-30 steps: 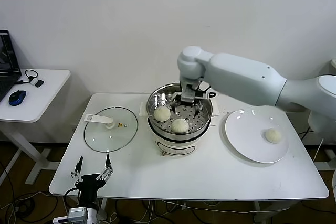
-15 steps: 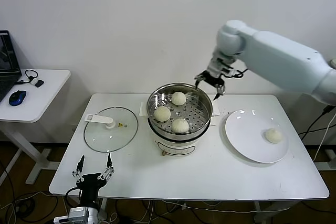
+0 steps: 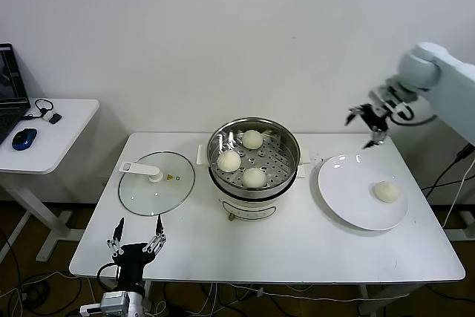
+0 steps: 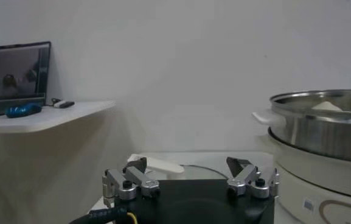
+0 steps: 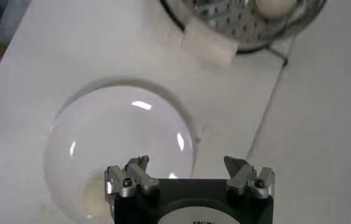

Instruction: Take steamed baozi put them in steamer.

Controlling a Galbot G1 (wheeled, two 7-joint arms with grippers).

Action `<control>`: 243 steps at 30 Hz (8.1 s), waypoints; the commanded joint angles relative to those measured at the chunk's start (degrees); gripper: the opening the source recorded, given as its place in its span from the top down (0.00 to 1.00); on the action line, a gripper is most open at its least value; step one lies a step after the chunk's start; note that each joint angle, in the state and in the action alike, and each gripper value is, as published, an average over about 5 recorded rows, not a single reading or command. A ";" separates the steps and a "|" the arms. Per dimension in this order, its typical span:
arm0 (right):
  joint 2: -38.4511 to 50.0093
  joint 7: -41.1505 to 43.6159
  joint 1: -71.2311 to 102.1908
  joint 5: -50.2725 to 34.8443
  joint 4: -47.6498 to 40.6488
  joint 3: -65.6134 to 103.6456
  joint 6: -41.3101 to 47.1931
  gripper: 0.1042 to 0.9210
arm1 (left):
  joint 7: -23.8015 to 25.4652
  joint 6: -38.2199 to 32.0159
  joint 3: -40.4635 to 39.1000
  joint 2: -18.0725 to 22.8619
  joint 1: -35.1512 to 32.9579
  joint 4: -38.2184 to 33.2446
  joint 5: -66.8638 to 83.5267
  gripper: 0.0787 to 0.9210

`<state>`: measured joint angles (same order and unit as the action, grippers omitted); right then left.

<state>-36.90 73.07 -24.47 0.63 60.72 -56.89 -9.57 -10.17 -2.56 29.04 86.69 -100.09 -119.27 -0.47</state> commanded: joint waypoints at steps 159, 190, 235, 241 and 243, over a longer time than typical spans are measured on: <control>-26.17 -4.58 -0.76 -19.30 -8.88 -13.02 20.89 0.38 | -1.49 1.46 -1.17 0.62 1.51 1.75 -3.53 0.12; -26.43 -2.54 -0.94 -19.31 -8.35 -11.02 19.33 0.12 | -1.49 1.94 -0.94 0.58 1.92 1.60 -3.40 0.12; 6.77 -36.92 72.86 -23.60 32.72 75.59 13.76 0.12 | -1.09 -0.86 -1.99 1.23 -2.69 -1.01 -4.24 0.12; -2.80 -45.41 87.12 -24.62 35.72 89.84 9.15 0.12 | -1.24 -1.72 -1.95 1.43 -3.45 -1.07 -4.10 0.12; -5.80 -47.80 90.87 -25.03 36.75 92.69 7.26 0.12 | -1.28 -2.13 -2.02 1.54 -3.58 -1.10 -4.03 0.12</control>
<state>-32.08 40.42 32.29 -22.86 89.47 2.77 3.39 -11.39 -3.73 27.15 88.00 -103.14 -120.30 -4.43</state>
